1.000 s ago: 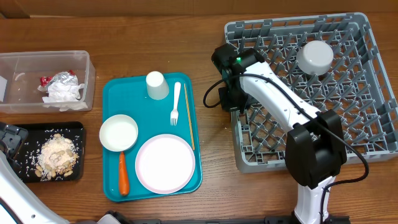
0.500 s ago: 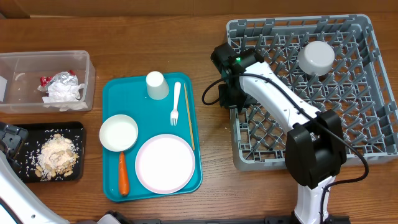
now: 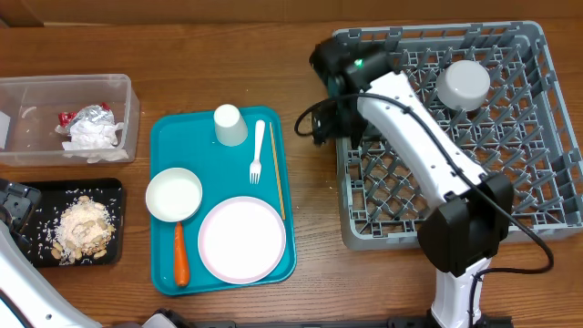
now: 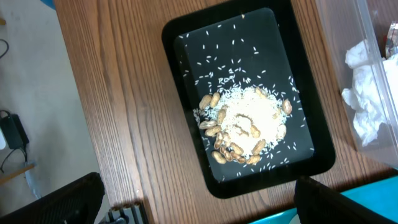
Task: Sort waste into correct bins and load items into the dishwasher rack
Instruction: 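Release the rack and move the right gripper left over the tray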
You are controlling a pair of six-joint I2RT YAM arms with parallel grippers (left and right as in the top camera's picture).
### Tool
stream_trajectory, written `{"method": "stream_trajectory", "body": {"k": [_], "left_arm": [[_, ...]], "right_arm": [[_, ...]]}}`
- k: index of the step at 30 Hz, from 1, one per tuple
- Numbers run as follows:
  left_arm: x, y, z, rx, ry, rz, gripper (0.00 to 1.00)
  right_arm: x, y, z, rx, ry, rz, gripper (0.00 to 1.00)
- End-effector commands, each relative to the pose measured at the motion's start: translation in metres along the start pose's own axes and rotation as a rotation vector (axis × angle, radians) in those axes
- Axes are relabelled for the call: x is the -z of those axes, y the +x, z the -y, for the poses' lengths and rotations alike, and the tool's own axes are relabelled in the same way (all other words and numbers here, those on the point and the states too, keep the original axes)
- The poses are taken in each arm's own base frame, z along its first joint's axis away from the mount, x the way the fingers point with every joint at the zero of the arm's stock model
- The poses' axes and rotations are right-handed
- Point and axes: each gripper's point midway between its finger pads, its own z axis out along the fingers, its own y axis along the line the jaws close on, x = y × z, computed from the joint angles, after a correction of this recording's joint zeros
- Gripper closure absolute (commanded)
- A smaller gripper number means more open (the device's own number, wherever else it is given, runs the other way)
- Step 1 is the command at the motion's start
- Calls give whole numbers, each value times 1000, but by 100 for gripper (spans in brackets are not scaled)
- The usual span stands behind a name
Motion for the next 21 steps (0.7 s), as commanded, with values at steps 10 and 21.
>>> {"method": "stream_trajectory", "body": {"k": [10,21], "left_arm": [[4,-5,2,15,11,13,0],[4,-5,2,15,11,13,0]], "right_arm": [[105,17,-73,215,-522,34,0],[120,44,-130,524,-663,80,0]]}}
